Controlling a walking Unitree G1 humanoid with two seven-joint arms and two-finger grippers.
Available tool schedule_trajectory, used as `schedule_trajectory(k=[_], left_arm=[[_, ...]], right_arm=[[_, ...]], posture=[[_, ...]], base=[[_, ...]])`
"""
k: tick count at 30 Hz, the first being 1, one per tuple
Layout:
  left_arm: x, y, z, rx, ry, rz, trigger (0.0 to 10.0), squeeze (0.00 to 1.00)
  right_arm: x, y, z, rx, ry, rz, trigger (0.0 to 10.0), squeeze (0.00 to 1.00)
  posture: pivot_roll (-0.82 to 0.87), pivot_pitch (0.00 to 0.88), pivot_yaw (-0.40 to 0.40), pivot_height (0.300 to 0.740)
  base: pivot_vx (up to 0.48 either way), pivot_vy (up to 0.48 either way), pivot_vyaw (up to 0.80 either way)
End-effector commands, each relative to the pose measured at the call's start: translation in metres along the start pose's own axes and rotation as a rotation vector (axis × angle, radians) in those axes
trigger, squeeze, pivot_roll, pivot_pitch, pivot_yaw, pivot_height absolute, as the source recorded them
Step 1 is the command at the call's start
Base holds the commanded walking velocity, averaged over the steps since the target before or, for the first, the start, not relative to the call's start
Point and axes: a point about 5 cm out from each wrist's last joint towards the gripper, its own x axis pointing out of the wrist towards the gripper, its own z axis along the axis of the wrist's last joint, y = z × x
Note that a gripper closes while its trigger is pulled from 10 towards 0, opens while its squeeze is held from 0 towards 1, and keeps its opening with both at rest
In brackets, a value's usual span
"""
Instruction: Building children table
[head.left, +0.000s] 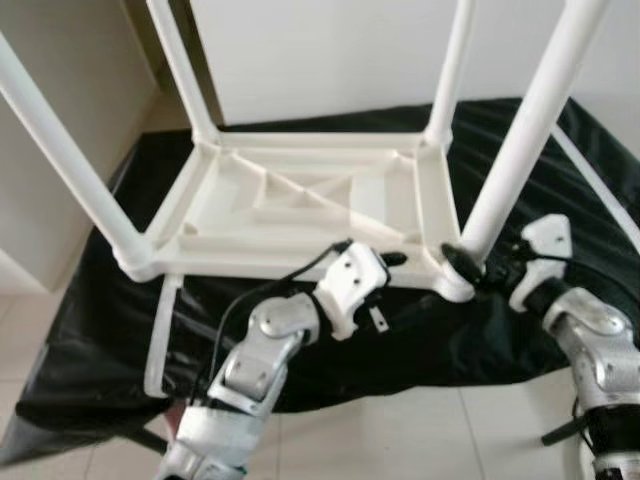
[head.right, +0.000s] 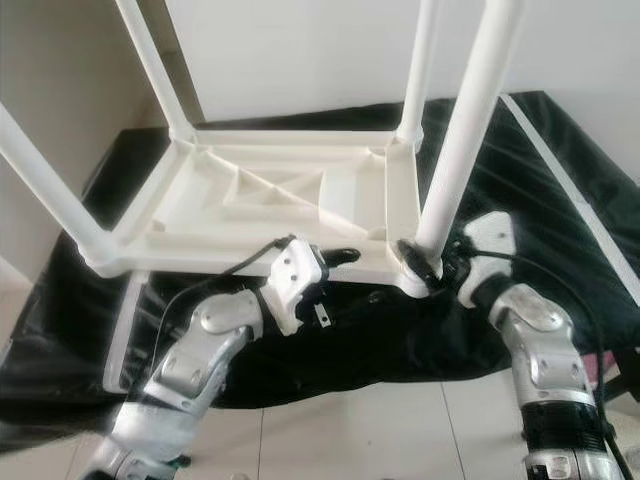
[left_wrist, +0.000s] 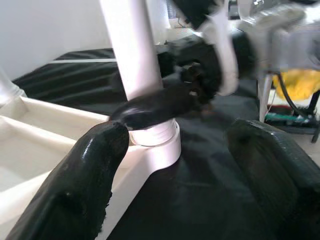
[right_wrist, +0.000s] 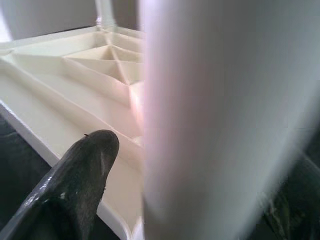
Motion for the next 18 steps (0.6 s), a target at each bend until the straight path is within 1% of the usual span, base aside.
schedule_trajectory(k=[1,2,3,4,6,7,9,11,12,14,17,18], left_arm=[[-0.002,0.001,-0.004,0.021,0.022,0.055,10.0,0.0],[-0.002,0.001,-0.004,0.021,0.022,0.055,10.0,0.0],[-0.002,0.002,-0.002,0.01,0.017,0.065,10.0,0.0],[-0.001,0.003,0.0,0.019,0.012,0.07,10.0,0.0],[-0.001,0.003,0.001,0.027,0.008,0.073,10.0,0.0],[-0.001,0.004,0.0,0.037,0.01,0.07,10.0,0.0],[-0.001,0.004,0.0,0.037,0.01,0.07,10.0,0.0],[-0.003,0.01,0.0,0.054,0.01,0.094,10.0,0.0],[-0.003,0.01,0.0,0.054,0.01,0.094,10.0,0.0],[-0.007,0.022,-0.001,0.061,0.002,0.165,10.0,0.0],[-0.009,0.027,-0.005,0.09,0.03,0.205,10.0,0.0],[-0.01,0.03,-0.01,0.094,0.061,0.233,10.0,0.0]], right_arm=[[0.005,0.004,-0.004,-0.015,0.028,0.062,10.0,0.0],[0.005,0.004,-0.004,-0.015,0.028,0.062,10.0,0.0],[0.009,0.006,-0.005,-0.015,0.032,0.087,10.0,0.0],[0.012,0.008,-0.007,-0.02,0.036,0.106,4.2,0.0],[0.014,0.009,-0.008,-0.022,0.038,0.117,4.2,0.0],[0.016,0.01,-0.01,-0.027,0.043,0.124,0.0,0.0],[0.016,0.01,-0.01,-0.027,0.043,0.124,0.0,0.0],[0.011,0.011,-0.019,0.0,0.062,0.122,0.0,0.0],[0.011,0.011,-0.019,0.0,0.062,0.122,0.0,0.0],[0.0,0.015,-0.033,0.034,0.089,0.1,0.0,0.0],[-0.001,0.017,-0.036,0.063,0.085,0.06,0.0,0.0],[0.0,0.019,-0.037,0.078,0.089,0.029,10.0,0.0]], posture=[[-0.11,0.016,0.019,0.74],[-0.11,0.016,0.019,0.74],[-0.11,0.012,0.018,0.74],[-0.1,0.0,0.013,0.74],[-0.1,0.0,0.013,0.74],[-0.09,0.0,0.009,0.74],[-0.09,0.0,0.009,0.74],[-0.08,0.0,0.002,0.74],[-0.08,0.0,0.002,0.74],[-0.08,0.0,0.006,0.74],[-0.09,0.0,0.008,0.74],[-0.09,0.0,0.012,0.74]], base=[[0.0,0.0,0.0],[0.0,0.0,0.0],[0.0,0.0,0.0],[0.0,0.0,0.0],[0.0,0.0,0.0],[0.0,0.0,0.0],[0.0,0.0,0.0],[0.0,0.0,0.0],[0.0,0.0,0.0],[0.0,0.0,0.0],[0.0,0.0,0.0],[0.0,0.0,0.0]])
